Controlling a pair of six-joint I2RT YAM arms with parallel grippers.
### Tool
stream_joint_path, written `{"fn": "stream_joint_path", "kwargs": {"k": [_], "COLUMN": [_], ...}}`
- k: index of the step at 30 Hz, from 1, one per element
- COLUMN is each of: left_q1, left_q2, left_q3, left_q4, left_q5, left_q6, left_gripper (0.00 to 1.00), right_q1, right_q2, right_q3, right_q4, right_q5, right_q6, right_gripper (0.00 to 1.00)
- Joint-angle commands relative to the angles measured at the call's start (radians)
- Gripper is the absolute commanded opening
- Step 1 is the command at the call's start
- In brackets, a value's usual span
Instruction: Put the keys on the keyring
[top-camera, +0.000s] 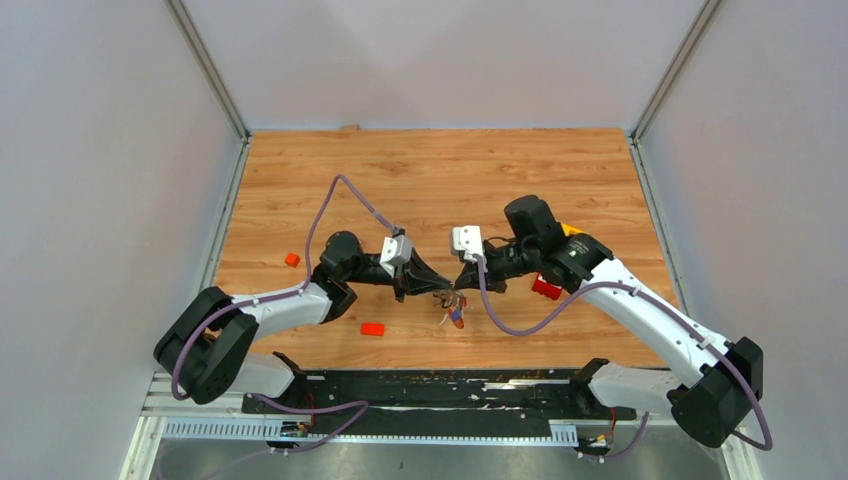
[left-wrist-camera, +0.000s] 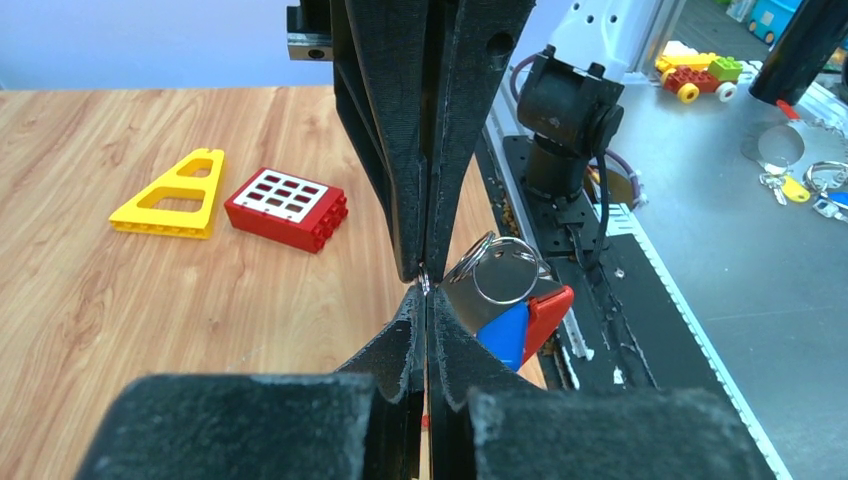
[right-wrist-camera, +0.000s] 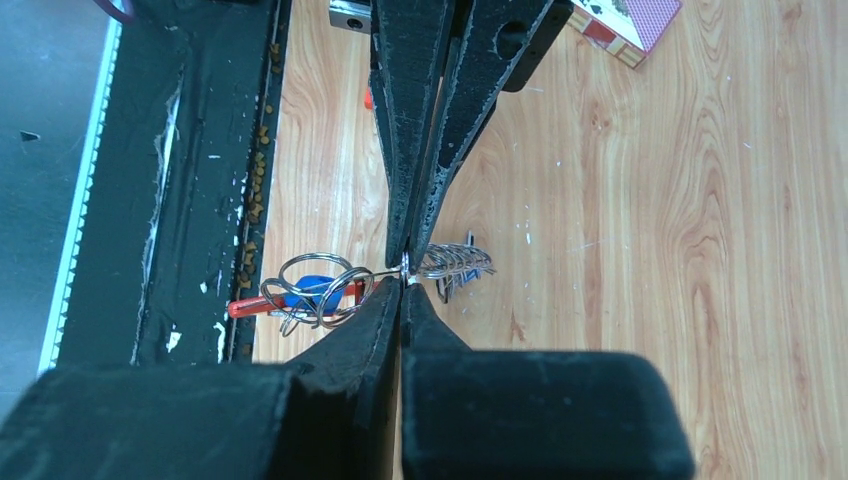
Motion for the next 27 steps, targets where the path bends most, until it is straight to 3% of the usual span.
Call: {"fn": "stream_joint_path", "kwargs": {"k": [1, 7, 13, 18, 27], "left_q1": [0.003, 0.003, 0.003, 0.002, 0.002], "left_q2": [-0.040, -0.061, -0.070, -0.079, -0.081], "left_q3": [0.051, 0.126, 0.171, 0.166, 0.167], "left_q4": [-0.089, -0.348, -0.444, -0.442, -0.457], "left_q5": [-0.006, -0.057, -0.059, -0.050, -0.022], "left_q6": [0.091, 0.226, 0.284, 0.288, 0.299], "left_gripper": [0.00, 0.19, 0.35, 0.37, 0.30], "right_q1": [0.029, 0.066, 0.093, 0.106, 0.119], "right_q2": [-0.018, -0.001, 0.033, 0.053, 0.075], "right_q3": [0.070, 0.118, 0.163, 0.185, 0.204], "right_q4": [-0.016, -0.057, -0.092, -0.106, -0.124], "right_q5": [0.090, 0.200, 0.240, 0.263, 0.302], "right_q6": [-0.030, -0.038, -0.041, -0.040, -0.038], "right_gripper": [0.00, 0.00, 0.00, 0.00, 0.00]}}
